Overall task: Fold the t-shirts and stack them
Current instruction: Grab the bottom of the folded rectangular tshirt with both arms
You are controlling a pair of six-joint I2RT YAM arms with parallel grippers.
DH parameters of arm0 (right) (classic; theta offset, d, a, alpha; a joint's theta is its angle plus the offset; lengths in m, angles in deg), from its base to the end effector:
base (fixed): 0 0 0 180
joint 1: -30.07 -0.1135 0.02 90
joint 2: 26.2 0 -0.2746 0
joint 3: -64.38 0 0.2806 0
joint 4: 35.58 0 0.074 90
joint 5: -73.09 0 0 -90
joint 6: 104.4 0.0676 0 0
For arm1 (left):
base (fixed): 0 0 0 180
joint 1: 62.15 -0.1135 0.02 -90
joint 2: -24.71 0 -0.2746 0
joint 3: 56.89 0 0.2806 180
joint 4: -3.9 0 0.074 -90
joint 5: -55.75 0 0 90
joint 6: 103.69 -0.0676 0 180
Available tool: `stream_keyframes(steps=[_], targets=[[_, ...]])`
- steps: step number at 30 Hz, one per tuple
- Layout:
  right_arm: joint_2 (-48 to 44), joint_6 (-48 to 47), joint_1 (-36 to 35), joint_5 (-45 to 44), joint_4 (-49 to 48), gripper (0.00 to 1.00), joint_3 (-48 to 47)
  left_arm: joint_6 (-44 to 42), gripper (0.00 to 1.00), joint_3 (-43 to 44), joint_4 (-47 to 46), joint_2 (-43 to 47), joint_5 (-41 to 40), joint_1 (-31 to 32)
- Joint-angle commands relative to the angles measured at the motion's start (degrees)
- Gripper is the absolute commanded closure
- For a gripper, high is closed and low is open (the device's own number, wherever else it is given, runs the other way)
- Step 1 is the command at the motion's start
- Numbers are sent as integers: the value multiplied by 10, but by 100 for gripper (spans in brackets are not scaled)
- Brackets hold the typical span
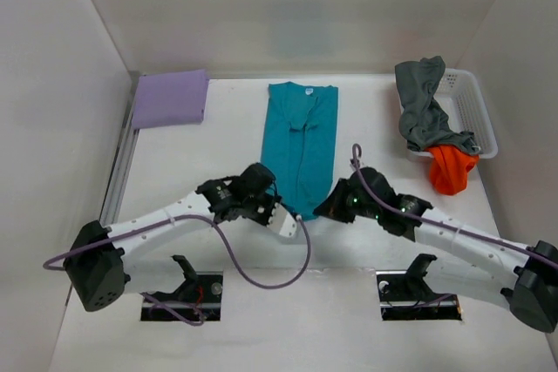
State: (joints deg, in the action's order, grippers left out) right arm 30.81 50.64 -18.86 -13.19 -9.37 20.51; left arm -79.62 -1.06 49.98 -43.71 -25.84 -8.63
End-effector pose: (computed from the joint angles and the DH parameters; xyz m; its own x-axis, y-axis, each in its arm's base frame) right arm 0.1630 0.1937 0.1903 -0.8877 0.3584 -0.2890 0.0463 0.6941 0.7184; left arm 0.1503 -0.2198 0.1874 0.5604 0.7613 -0.3261 0.8065 -0.4122 0.4238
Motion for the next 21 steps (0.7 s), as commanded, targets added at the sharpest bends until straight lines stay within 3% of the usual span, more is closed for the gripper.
stream_keyframes(steps=[1,9,15,21], targets=[[21,-86,48,20,48,96,-77,26,98,72,28,-8,39,-56],[158,-195,186,82,43,95,-206,52,96,230,12,-149,81,-191],[265,-230,242,88,42,96,-295,63,96,345,11,-280,80,-234],[349,-249,277,101,42,96,-356,63,95,397,-24,-355,81,-245]])
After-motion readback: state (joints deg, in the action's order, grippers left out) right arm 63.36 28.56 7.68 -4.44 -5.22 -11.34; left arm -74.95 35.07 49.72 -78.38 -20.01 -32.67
